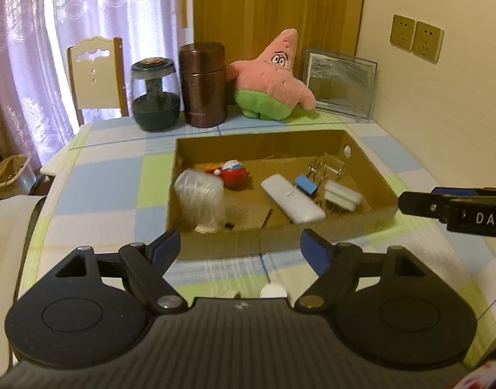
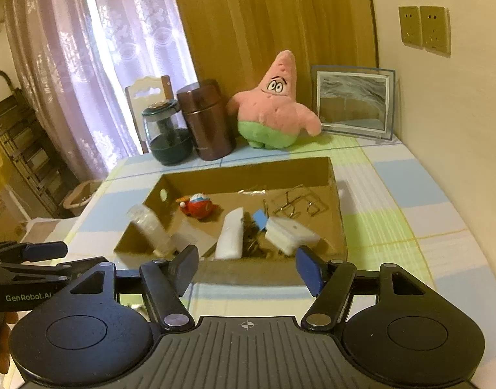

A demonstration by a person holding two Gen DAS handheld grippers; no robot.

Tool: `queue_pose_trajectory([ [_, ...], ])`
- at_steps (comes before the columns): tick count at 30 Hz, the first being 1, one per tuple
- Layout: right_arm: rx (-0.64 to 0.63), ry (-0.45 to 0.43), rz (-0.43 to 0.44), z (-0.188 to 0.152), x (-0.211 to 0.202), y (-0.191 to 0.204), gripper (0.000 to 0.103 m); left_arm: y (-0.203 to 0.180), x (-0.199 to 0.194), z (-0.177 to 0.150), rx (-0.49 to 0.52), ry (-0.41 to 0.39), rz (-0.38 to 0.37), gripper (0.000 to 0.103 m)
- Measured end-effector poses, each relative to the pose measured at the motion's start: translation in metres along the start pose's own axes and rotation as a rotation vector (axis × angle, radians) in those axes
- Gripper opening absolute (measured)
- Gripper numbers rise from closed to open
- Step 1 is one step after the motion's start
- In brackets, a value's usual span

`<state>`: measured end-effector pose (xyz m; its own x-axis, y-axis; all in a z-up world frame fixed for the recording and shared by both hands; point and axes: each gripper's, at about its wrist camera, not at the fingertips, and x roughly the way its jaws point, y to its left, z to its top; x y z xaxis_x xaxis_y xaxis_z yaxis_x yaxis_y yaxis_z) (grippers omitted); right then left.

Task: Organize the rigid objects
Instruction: 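Move both tools back from the box toward the white plug and jar, then grasp the white plug with the left tool while the right tool grasps the white-green jar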

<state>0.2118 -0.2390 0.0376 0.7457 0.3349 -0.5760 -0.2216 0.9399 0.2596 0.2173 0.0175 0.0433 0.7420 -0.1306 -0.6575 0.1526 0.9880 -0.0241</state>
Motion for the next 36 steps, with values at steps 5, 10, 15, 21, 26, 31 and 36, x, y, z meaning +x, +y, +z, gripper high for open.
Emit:
queue_pose_trajectory([
  [5, -0.023, -0.003, 0.006, -0.017, -0.019, 0.012, 0.066, 0.01, -0.023, -0.025, -0.015, -0.006, 0.032, 0.082],
  [10, -0.051, -0.009, 0.015, -0.033, -0.032, 0.025, 0.067, 0.017, -0.042, -0.047, -0.024, -0.002, 0.052, 0.083],
  [15, -0.063, -0.01, 0.02, -0.048, -0.044, 0.033, 0.068, 0.018, -0.055, -0.063, -0.016, 0.002, 0.071, 0.083],
  [21, -0.099, -0.008, 0.007, -0.066, -0.054, 0.041, 0.068, 0.018, -0.066, -0.076, -0.014, 0.012, 0.077, 0.084],
  [26, -0.107, 0.011, 0.006, -0.079, -0.056, 0.044, 0.069, 0.018, -0.072, -0.085, -0.02, 0.02, 0.072, 0.083],
  [31, -0.116, 0.041, 0.006, -0.088, -0.052, 0.048, 0.069, 0.017, -0.074, -0.094, -0.016, 0.036, 0.069, 0.083],
  [36, -0.128, 0.062, 0.015, -0.094, -0.047, 0.052, 0.069, 0.019, -0.072, -0.098, -0.014, 0.046, 0.061, 0.083],
])
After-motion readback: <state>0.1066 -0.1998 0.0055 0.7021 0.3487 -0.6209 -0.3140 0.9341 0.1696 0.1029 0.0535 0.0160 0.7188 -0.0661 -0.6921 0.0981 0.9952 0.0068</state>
